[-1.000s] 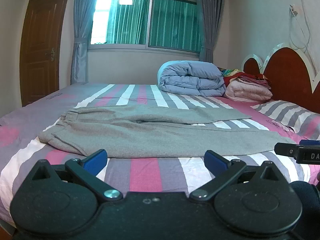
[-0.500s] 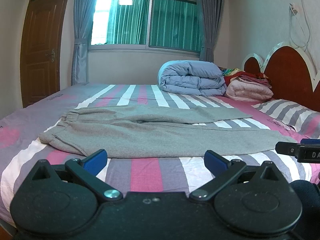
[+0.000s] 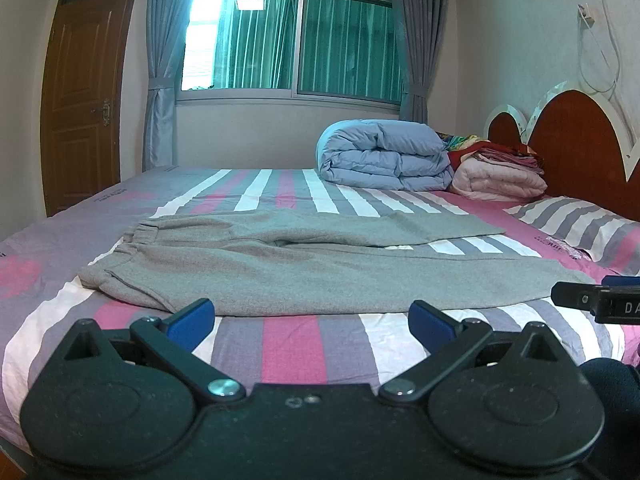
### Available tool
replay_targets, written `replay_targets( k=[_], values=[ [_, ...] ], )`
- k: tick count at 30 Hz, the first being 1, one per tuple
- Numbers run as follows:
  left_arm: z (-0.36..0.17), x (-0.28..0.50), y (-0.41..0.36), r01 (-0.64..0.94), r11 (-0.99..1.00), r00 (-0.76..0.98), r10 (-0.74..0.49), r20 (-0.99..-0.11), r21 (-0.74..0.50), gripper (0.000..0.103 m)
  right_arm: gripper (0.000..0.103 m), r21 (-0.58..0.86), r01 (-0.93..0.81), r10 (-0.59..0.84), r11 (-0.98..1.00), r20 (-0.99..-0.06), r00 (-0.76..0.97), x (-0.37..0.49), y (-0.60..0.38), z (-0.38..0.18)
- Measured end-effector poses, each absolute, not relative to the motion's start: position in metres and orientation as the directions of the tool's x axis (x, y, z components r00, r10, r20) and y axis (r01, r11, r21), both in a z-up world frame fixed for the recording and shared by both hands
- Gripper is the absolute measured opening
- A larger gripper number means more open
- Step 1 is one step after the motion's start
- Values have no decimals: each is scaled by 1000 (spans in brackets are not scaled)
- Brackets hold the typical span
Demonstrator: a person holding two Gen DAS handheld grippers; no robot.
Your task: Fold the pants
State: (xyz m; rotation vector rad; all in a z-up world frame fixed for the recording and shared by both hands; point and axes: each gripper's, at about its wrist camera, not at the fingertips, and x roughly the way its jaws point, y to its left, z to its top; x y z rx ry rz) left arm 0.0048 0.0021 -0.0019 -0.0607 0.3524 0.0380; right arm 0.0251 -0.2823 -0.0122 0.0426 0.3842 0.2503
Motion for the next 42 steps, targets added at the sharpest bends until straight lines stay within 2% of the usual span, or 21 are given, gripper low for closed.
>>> replay_targets(
  k=[12,15,21,23,27,31,35,37,39,41,42],
  values=[
    [6,5,14,-77,994,933,42,-357,-84,97,103,111,-245,268,963,-372,888,27,-285,-11],
    [10,8,30,-152,984,929,108,-354,-97,97,103,195,-302,354,933,-353,866,35,-295,-5],
    [20,35,62,-258,966,901,239,-362,-3,97,103,167,-394,425,904,-246,871,62,-302,22],
    [27,48,74,-241,971,901,224,-371,3,97,103,171,-417,448,893,-239,861,79,-301,33],
    [41,83,115,-166,983,905,119,-409,-82,97,103,162,-453,479,877,-209,852,116,-293,52],
    [47,129,168,-153,982,889,88,-449,-110,97,103,162,-508,532,846,-323,783,172,-274,62],
    [49,189,229,-174,982,863,115,-493,-75,97,103,118,-544,550,831,-325,769,221,-248,65],
    [45,220,254,-159,987,863,122,-490,-35,94,103,108,-563,563,820,-338,754,254,-232,61],
    [37,261,282,-136,991,840,108,-532,-13,85,103,83,-583,569,809,-359,739,288,-207,56],
    [24,299,306,-129,992,807,110,-581,9,81,91,50,-602,573,797,-379,726,323,-182,47],
    [16,321,317,-115,993,785,105,-611,23,78,78,49,-619,585,784,-394,709,343,-168,42]
  ],
)
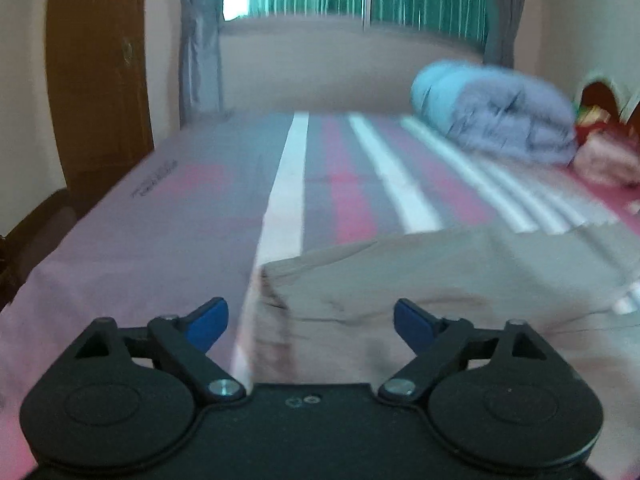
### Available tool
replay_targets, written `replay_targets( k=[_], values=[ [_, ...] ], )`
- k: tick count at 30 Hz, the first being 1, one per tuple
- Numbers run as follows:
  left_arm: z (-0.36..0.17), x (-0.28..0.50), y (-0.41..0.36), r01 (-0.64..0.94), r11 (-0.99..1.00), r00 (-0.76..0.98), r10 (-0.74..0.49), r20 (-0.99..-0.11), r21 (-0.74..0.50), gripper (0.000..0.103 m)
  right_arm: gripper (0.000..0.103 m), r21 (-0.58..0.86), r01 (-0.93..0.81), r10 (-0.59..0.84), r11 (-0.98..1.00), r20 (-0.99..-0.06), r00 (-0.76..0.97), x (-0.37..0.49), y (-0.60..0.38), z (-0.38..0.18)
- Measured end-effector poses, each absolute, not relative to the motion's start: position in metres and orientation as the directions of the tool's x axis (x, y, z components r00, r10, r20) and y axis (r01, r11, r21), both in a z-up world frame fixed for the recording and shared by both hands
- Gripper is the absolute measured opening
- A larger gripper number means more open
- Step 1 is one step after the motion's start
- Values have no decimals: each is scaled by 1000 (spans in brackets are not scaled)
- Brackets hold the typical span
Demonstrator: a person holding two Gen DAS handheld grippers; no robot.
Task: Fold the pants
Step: 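Lower both grippers onto the sweatpants leg ends and close them, then lift the leg ends and fold them over toward the waistband with both grippers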
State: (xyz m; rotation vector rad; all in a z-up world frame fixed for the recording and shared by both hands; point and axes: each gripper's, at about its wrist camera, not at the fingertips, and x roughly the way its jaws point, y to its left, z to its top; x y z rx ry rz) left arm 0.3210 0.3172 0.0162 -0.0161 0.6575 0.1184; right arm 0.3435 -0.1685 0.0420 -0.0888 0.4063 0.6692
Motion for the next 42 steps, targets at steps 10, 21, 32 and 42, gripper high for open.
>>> replay_targets(
  k=[10,21,32,42],
  values=[
    [-42,438,364,-15,1000,702,21,-712,15,63,74,-1,-716,599,698,-547,584,517,-63,-30],
    [-71,475,393,42,988,680,-138,-720,-149,67,56,24,-812,602,583,-684,412,586,-23,-82],
    [-34,447,364,59,998,783,-51,-620,-7,24,4,-69,-835,561,546,-710,426,565,-18,-59],
    [62,318,333,245,958,897,-166,-409,147,20,4,-316,-800,610,511,-522,596,390,-65,49]
  ],
)
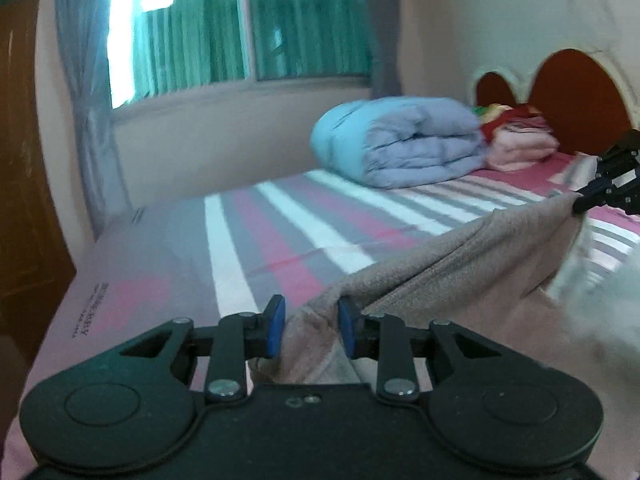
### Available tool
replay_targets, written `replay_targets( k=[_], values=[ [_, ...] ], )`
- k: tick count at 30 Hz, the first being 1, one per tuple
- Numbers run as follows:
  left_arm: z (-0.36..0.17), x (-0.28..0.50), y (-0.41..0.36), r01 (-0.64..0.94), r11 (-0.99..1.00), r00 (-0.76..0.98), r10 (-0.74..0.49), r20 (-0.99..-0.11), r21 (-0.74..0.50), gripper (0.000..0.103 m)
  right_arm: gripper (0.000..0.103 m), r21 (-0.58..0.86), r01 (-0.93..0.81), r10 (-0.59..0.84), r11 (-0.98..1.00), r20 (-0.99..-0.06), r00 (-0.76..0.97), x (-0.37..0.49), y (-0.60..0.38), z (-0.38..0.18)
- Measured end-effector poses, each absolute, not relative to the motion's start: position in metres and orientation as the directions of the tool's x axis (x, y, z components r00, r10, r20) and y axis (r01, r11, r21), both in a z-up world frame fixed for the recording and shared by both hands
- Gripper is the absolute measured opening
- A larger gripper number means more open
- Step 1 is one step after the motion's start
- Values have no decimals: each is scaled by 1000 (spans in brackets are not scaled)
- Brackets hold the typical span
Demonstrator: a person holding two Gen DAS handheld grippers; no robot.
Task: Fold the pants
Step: 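Lift the leg ends and fold them over toward the waistband with both grippers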
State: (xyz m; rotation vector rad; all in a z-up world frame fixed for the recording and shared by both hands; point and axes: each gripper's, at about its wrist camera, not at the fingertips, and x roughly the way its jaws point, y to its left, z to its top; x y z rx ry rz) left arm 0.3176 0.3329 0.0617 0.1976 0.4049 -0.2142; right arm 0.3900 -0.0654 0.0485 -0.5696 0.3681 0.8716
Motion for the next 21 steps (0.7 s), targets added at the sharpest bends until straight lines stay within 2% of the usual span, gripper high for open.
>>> replay_targets(
  k=[5,8,10,11,13,14,15,17,18,19,20,21],
  values=[
    [45,240,313,243,961,903,-175,-393,130,20,4,-371,-792,608,485,-508,610,290,-80,38],
    [13,204,306,204,976,889,-155,-430,70,20,4,-371,-796,591,479,-534,605,236,-82,5],
    [-14,189,300,154,988,861,-121,-494,26,32,4,-339,-799,570,496,-567,594,210,-82,-25],
    [-24,184,298,108,994,845,-88,-527,8,41,5,-331,-791,543,514,-589,599,200,-81,-41],
    [-34,170,294,43,999,835,-38,-549,-4,45,7,-290,-780,509,555,-623,594,187,-80,-63],
    [-35,161,293,-18,1000,833,6,-553,-17,44,7,-265,-769,514,582,-612,600,181,-84,-65],
    [-32,155,296,-56,997,837,17,-547,-54,44,9,-220,-742,519,633,-591,617,177,-91,-63],
    [-23,142,296,-110,982,860,19,-509,-150,47,34,-103,-687,529,720,-560,638,178,-109,-54],
    [-18,140,293,-123,972,871,10,-492,-198,52,53,-38,-653,534,756,-540,650,181,-119,-49],
    [-14,139,294,-142,956,877,2,-480,-257,55,58,19,-624,540,781,-522,660,185,-127,-45],
    [-12,140,293,-156,929,882,-21,-471,-335,59,58,80,-595,545,800,-510,665,192,-136,-41],
    [-13,145,294,-149,895,885,-69,-461,-421,59,58,139,-556,541,820,-509,670,202,-143,-38]
  ],
)
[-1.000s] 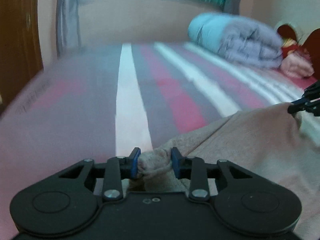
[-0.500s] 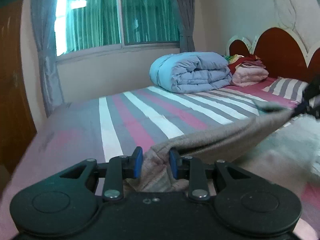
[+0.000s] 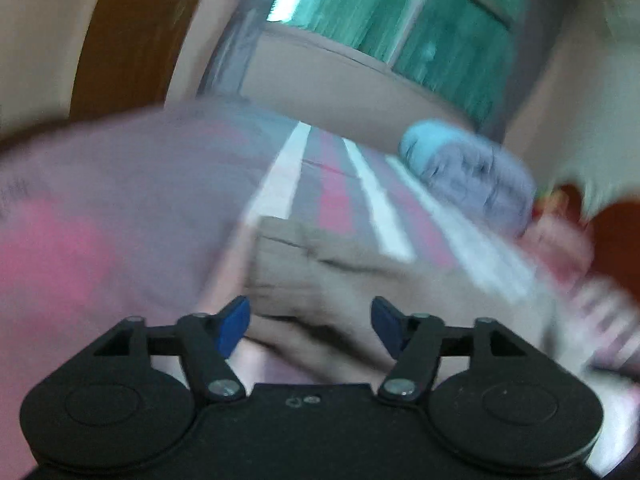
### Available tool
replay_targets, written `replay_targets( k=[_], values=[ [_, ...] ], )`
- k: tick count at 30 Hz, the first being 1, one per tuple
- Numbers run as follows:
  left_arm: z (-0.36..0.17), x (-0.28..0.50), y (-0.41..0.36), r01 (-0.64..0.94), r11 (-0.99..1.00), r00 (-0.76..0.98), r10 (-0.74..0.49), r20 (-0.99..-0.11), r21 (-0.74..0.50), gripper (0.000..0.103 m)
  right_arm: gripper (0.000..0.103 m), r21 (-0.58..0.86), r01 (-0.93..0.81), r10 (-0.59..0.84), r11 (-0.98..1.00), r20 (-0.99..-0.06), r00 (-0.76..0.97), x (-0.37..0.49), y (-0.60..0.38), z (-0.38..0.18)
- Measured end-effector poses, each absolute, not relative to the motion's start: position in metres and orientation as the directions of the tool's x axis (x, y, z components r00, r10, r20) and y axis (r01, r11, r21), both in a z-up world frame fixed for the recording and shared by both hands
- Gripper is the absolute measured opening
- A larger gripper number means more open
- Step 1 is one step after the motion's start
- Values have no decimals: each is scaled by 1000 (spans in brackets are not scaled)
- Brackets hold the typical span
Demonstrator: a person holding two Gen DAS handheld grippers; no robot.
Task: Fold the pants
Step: 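Lift the leg ends and fold them over toward the waistband with both grippers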
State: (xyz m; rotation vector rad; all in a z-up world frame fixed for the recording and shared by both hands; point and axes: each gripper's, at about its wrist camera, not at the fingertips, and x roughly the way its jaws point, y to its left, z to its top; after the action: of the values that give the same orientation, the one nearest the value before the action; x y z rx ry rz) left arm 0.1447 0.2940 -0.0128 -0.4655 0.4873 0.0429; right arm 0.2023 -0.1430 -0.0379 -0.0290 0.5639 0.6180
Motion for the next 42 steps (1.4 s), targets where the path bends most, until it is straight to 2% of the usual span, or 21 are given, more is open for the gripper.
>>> replay_targets(
  k=[1,4,7,10,13,14,15,16,18,22,24,26,27,29,32,34,35,36,38,39,42],
  values=[
    [-16,153,294,-148,860,881,-110,-460,-489,59,57,189,-511,528,839,-512,678,213,-149,-36],
    [-40,176,301,-231,725,840,-188,-509,-649,48,57,358,-393,530,847,-515,674,230,-168,-37],
    [-61,190,313,-272,609,843,-222,-490,-745,46,57,494,-279,540,823,-530,653,252,-180,-43],
    [-72,206,320,-284,554,848,-235,-475,-783,46,57,601,-185,572,777,-553,606,278,-183,-53],
    [-76,223,326,-320,524,836,-236,-495,-789,39,57,638,-77,558,766,-600,574,308,-197,-64],
    [-77,221,332,-335,529,828,-230,-512,-780,25,56,641,-41,545,766,-615,570,315,-199,-69],
    [-74,220,336,-354,559,809,-219,-545,-750,13,35,648,-25,544,761,-617,569,320,-204,-70],
    [-71,222,336,-354,592,799,-210,-563,-724,13,16,646,-16,540,763,-623,566,322,-206,-70],
    [-58,209,341,-305,652,820,-191,-540,-694,10,10,641,-38,545,766,-618,566,324,-209,-71],
    [-31,196,342,-193,697,887,-176,-426,-691,10,9,623,-200,581,756,-499,643,291,-214,-40],
    [-41,196,343,-208,720,860,-188,-474,-662,10,9,604,-280,604,746,-437,667,267,-219,-27],
    [-65,200,339,-265,753,785,-194,-588,-602,10,9,566,-299,593,768,-455,664,249,-219,-33],
    [-76,200,336,-268,766,768,-197,-610,-585,10,9,540,-290,577,790,-495,650,247,-218,-46],
    [-82,192,335,-265,745,791,-195,-580,-612,13,9,528,-214,542,822,-610,579,253,-212,-81],
    [-78,189,328,-276,755,796,-168,-582,-595,18,10,589,-187,572,787,-581,579,249,-226,-95],
    [-64,181,317,-309,780,796,-101,-596,-545,23,19,580,-188,565,793,-584,583,245,-231,-91],
    [-55,175,308,-345,798,792,-35,-610,-494,36,23,571,-190,554,798,-574,603,242,-234,-84],
    [-46,162,311,-366,814,792,17,-611,-451,59,25,560,-193,537,805,-551,639,234,-243,-77],
    [-37,156,290,-377,844,790,78,-609,-381,78,26,525,-189,494,830,-535,685,236,-249,-57],
    [-34,151,282,-377,854,786,89,-612,-359,73,26,505,-192,477,842,-527,704,234,-254,-52],
    [-32,147,258,-383,866,766,104,-635,-320,72,27,409,-174,392,896,-542,744,240,-257,-37]
  ],
)
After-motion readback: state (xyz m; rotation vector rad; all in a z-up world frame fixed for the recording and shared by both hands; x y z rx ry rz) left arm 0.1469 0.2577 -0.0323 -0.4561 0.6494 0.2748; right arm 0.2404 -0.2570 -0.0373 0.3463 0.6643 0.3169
